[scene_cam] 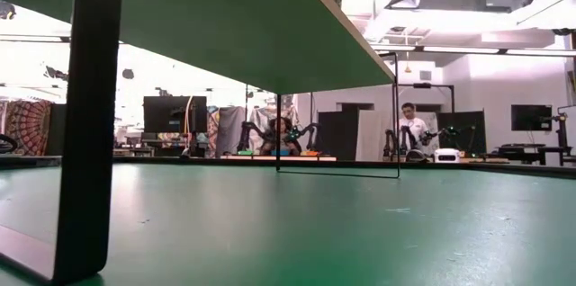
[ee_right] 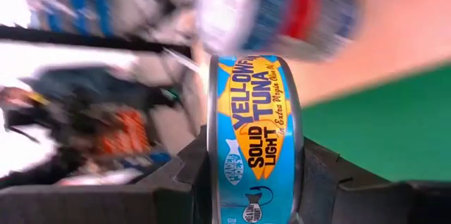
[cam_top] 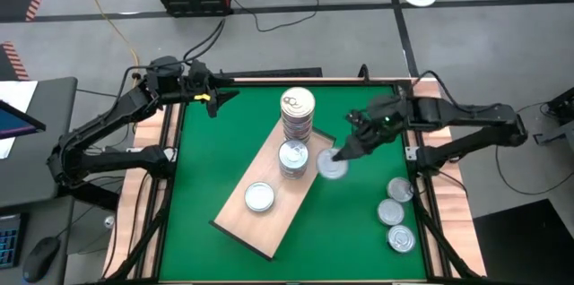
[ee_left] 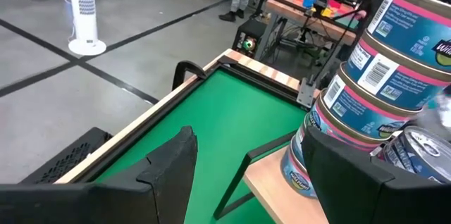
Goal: Stack canned seafood by type on shelf
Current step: Stack the yellow blue tuna can on the blue tuna can on the shelf
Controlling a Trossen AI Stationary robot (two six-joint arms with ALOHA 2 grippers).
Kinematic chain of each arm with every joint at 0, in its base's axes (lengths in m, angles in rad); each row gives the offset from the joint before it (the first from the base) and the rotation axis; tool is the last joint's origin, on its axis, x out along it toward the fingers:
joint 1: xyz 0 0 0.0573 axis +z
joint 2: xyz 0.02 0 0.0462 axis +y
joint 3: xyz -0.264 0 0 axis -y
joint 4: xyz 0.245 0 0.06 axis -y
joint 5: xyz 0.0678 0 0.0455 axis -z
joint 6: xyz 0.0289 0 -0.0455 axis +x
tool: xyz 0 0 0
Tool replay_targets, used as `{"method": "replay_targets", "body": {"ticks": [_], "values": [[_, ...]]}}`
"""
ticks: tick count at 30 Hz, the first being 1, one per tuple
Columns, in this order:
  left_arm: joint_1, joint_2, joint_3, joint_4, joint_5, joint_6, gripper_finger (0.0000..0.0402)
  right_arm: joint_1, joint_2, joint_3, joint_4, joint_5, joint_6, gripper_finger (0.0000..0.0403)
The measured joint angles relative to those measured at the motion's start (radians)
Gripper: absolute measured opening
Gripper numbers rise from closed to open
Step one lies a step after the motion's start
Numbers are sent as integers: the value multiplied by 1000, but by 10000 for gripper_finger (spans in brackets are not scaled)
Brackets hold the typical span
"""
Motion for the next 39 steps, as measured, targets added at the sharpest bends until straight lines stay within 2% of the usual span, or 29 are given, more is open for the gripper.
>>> {"method": "replay_targets", "body": {"ticks": [7, 15, 23, 29, 32, 39], "values": [[-14, -2, 0, 2, 14, 33, 244, 118, 68, 0, 334, 182, 236, 167], [-134, -14, 0, 6, 21, 185, 244, 137, 150, -1, 507, 240, 323, 168], [-326, -51, 0, 117, 18, 260, 244, 127, 147, -1, 494, 334, 399, 168], [-472, -11, 0, 165, -85, 263, 244, 128, 147, 0, 461, 373, 464, 168], [-514, 13, 0, 190, -136, 273, 244, 128, 145, 0, 421, 377, 483, 168], [-570, 60, 0, 237, -139, 229, 244, 129, 146, 0, 398, 421, 503, 183]]}}
